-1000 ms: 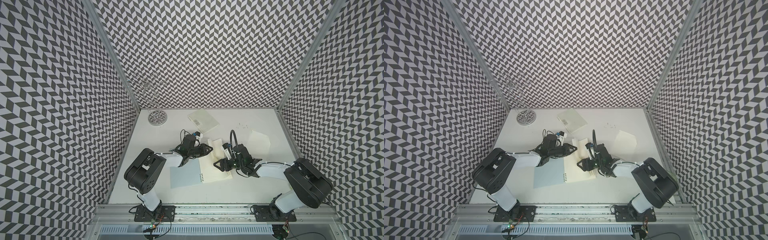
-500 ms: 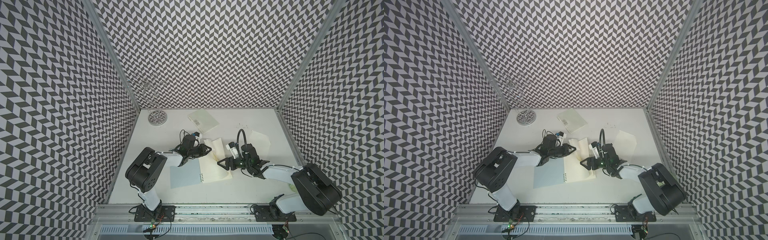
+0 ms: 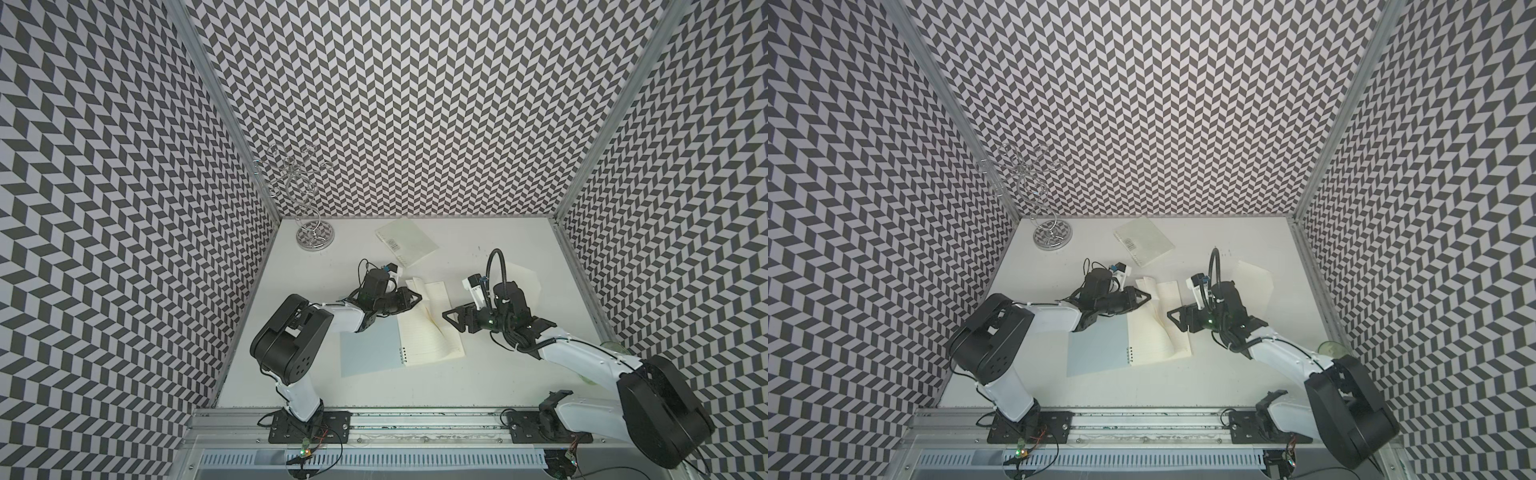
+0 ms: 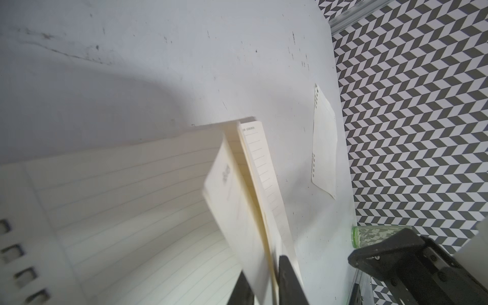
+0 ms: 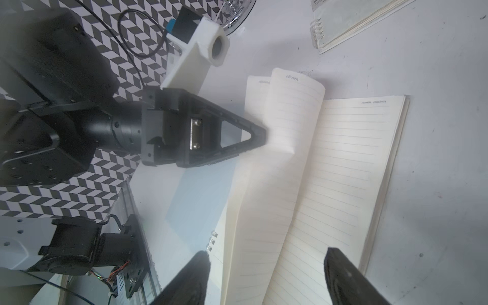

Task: Tear off pages from different notebooks
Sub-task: Open the notebook at the center of the board.

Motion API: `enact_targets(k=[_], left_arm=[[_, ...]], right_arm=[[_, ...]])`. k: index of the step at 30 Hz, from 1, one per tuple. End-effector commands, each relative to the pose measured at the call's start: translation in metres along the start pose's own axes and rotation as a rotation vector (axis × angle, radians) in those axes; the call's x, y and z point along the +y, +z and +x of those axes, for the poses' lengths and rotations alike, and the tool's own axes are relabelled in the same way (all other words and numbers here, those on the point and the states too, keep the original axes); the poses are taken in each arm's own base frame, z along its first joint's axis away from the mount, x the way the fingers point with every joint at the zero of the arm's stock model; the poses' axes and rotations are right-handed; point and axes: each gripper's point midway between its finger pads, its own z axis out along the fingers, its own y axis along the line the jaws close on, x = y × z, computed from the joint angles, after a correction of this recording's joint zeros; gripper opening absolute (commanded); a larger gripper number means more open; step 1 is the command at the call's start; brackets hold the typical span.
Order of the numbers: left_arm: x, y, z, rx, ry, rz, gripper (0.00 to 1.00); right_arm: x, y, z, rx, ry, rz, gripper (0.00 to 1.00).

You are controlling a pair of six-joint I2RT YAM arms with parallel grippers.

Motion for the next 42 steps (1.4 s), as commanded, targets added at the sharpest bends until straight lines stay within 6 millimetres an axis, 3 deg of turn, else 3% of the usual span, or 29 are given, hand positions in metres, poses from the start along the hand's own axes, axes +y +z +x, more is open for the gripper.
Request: enact_targets(k=[1, 5, 19, 27, 36, 42], left_arm=[[0.013, -0.002, 0.009, 0.024, -0.013, -0.025, 0.19], [0.014, -0.002, 0.009, 0.027, -0.011, -0.023, 0.20], [0.015, -0.001, 0.009, 0.029, -0.018, -0.021, 0.22], [0.015, -0.001, 0.009, 0.029, -0.017, -0.021, 0.23], [0.018, 0.000, 0.010, 0.035, -0.022, -0.026, 0.25], [0.018, 0.000, 0.010, 0.036, -0.025, -0.027, 0.41]], right_arm=[[-0.005, 0.007, -0.004, 0.012, -0.007, 0.013, 0.70], [0.008, 0.015, -0.003, 0.019, -0.017, -0.045, 0.62], [0.024, 0.049, 0.002, 0.090, -0.079, -0.050, 0.66], [0.002, 0.061, 0.011, 0.121, -0.054, 0.041, 0.60], [0.012, 0.060, 0.007, 0.100, -0.047, -0.012, 0.60], [-0.009, 0.069, 0.020, 0.150, -0.029, 0.068, 0.59]])
